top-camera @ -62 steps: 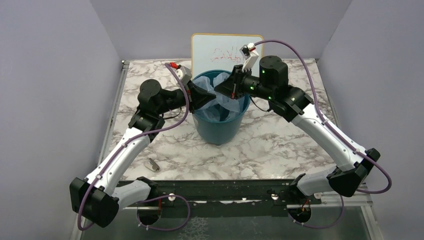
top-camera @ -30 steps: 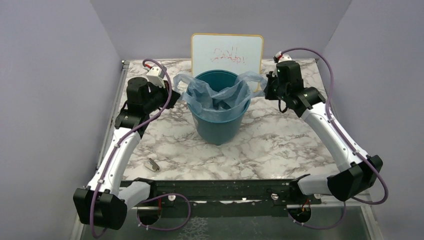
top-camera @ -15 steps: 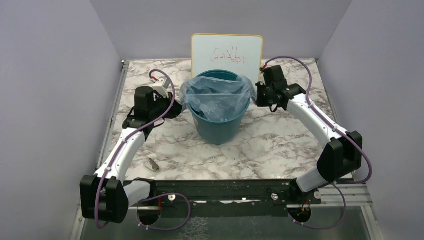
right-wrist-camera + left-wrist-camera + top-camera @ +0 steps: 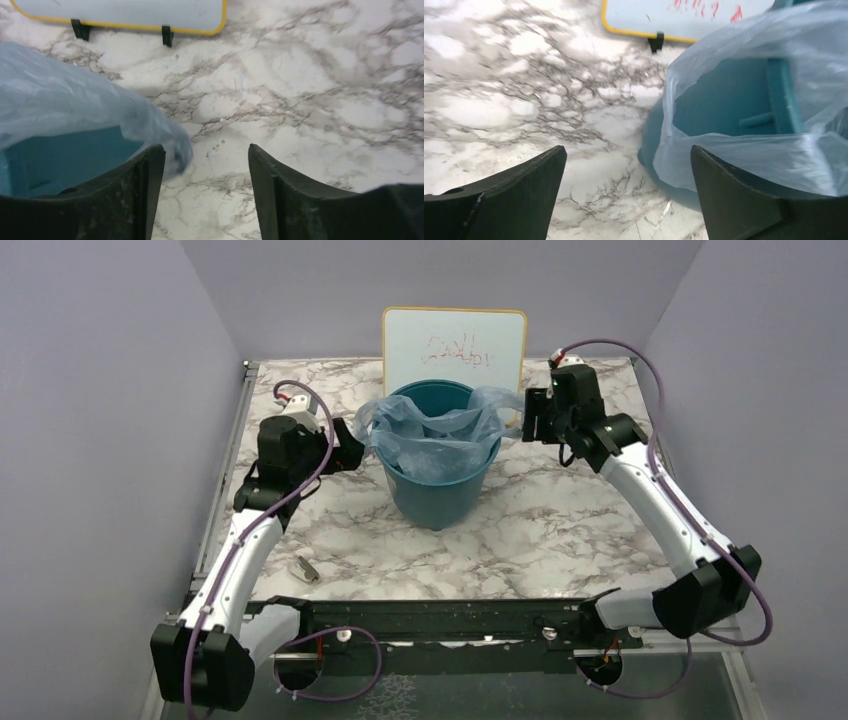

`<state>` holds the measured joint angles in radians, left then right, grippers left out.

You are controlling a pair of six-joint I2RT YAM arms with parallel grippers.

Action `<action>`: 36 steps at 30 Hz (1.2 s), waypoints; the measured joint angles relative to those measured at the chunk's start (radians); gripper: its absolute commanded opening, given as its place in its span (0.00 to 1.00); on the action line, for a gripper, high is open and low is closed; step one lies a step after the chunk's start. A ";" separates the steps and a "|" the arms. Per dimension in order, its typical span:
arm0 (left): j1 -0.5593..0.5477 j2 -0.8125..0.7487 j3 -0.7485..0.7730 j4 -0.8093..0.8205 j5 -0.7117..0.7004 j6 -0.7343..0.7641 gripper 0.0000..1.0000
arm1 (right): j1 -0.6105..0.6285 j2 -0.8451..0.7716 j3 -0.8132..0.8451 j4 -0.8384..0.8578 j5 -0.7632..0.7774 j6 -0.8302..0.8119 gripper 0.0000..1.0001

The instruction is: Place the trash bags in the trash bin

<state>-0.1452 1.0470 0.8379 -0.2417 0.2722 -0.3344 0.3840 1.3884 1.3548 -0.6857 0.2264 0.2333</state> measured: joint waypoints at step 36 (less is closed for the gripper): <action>0.000 -0.071 0.181 0.175 0.125 0.385 0.99 | 0.128 -0.099 -0.058 0.517 -0.734 -0.621 0.66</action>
<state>-0.1452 0.9756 1.0191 -0.0662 0.3973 0.0509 0.5121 1.2892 1.2964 -0.1684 -0.5076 -0.3882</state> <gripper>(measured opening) 0.989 0.649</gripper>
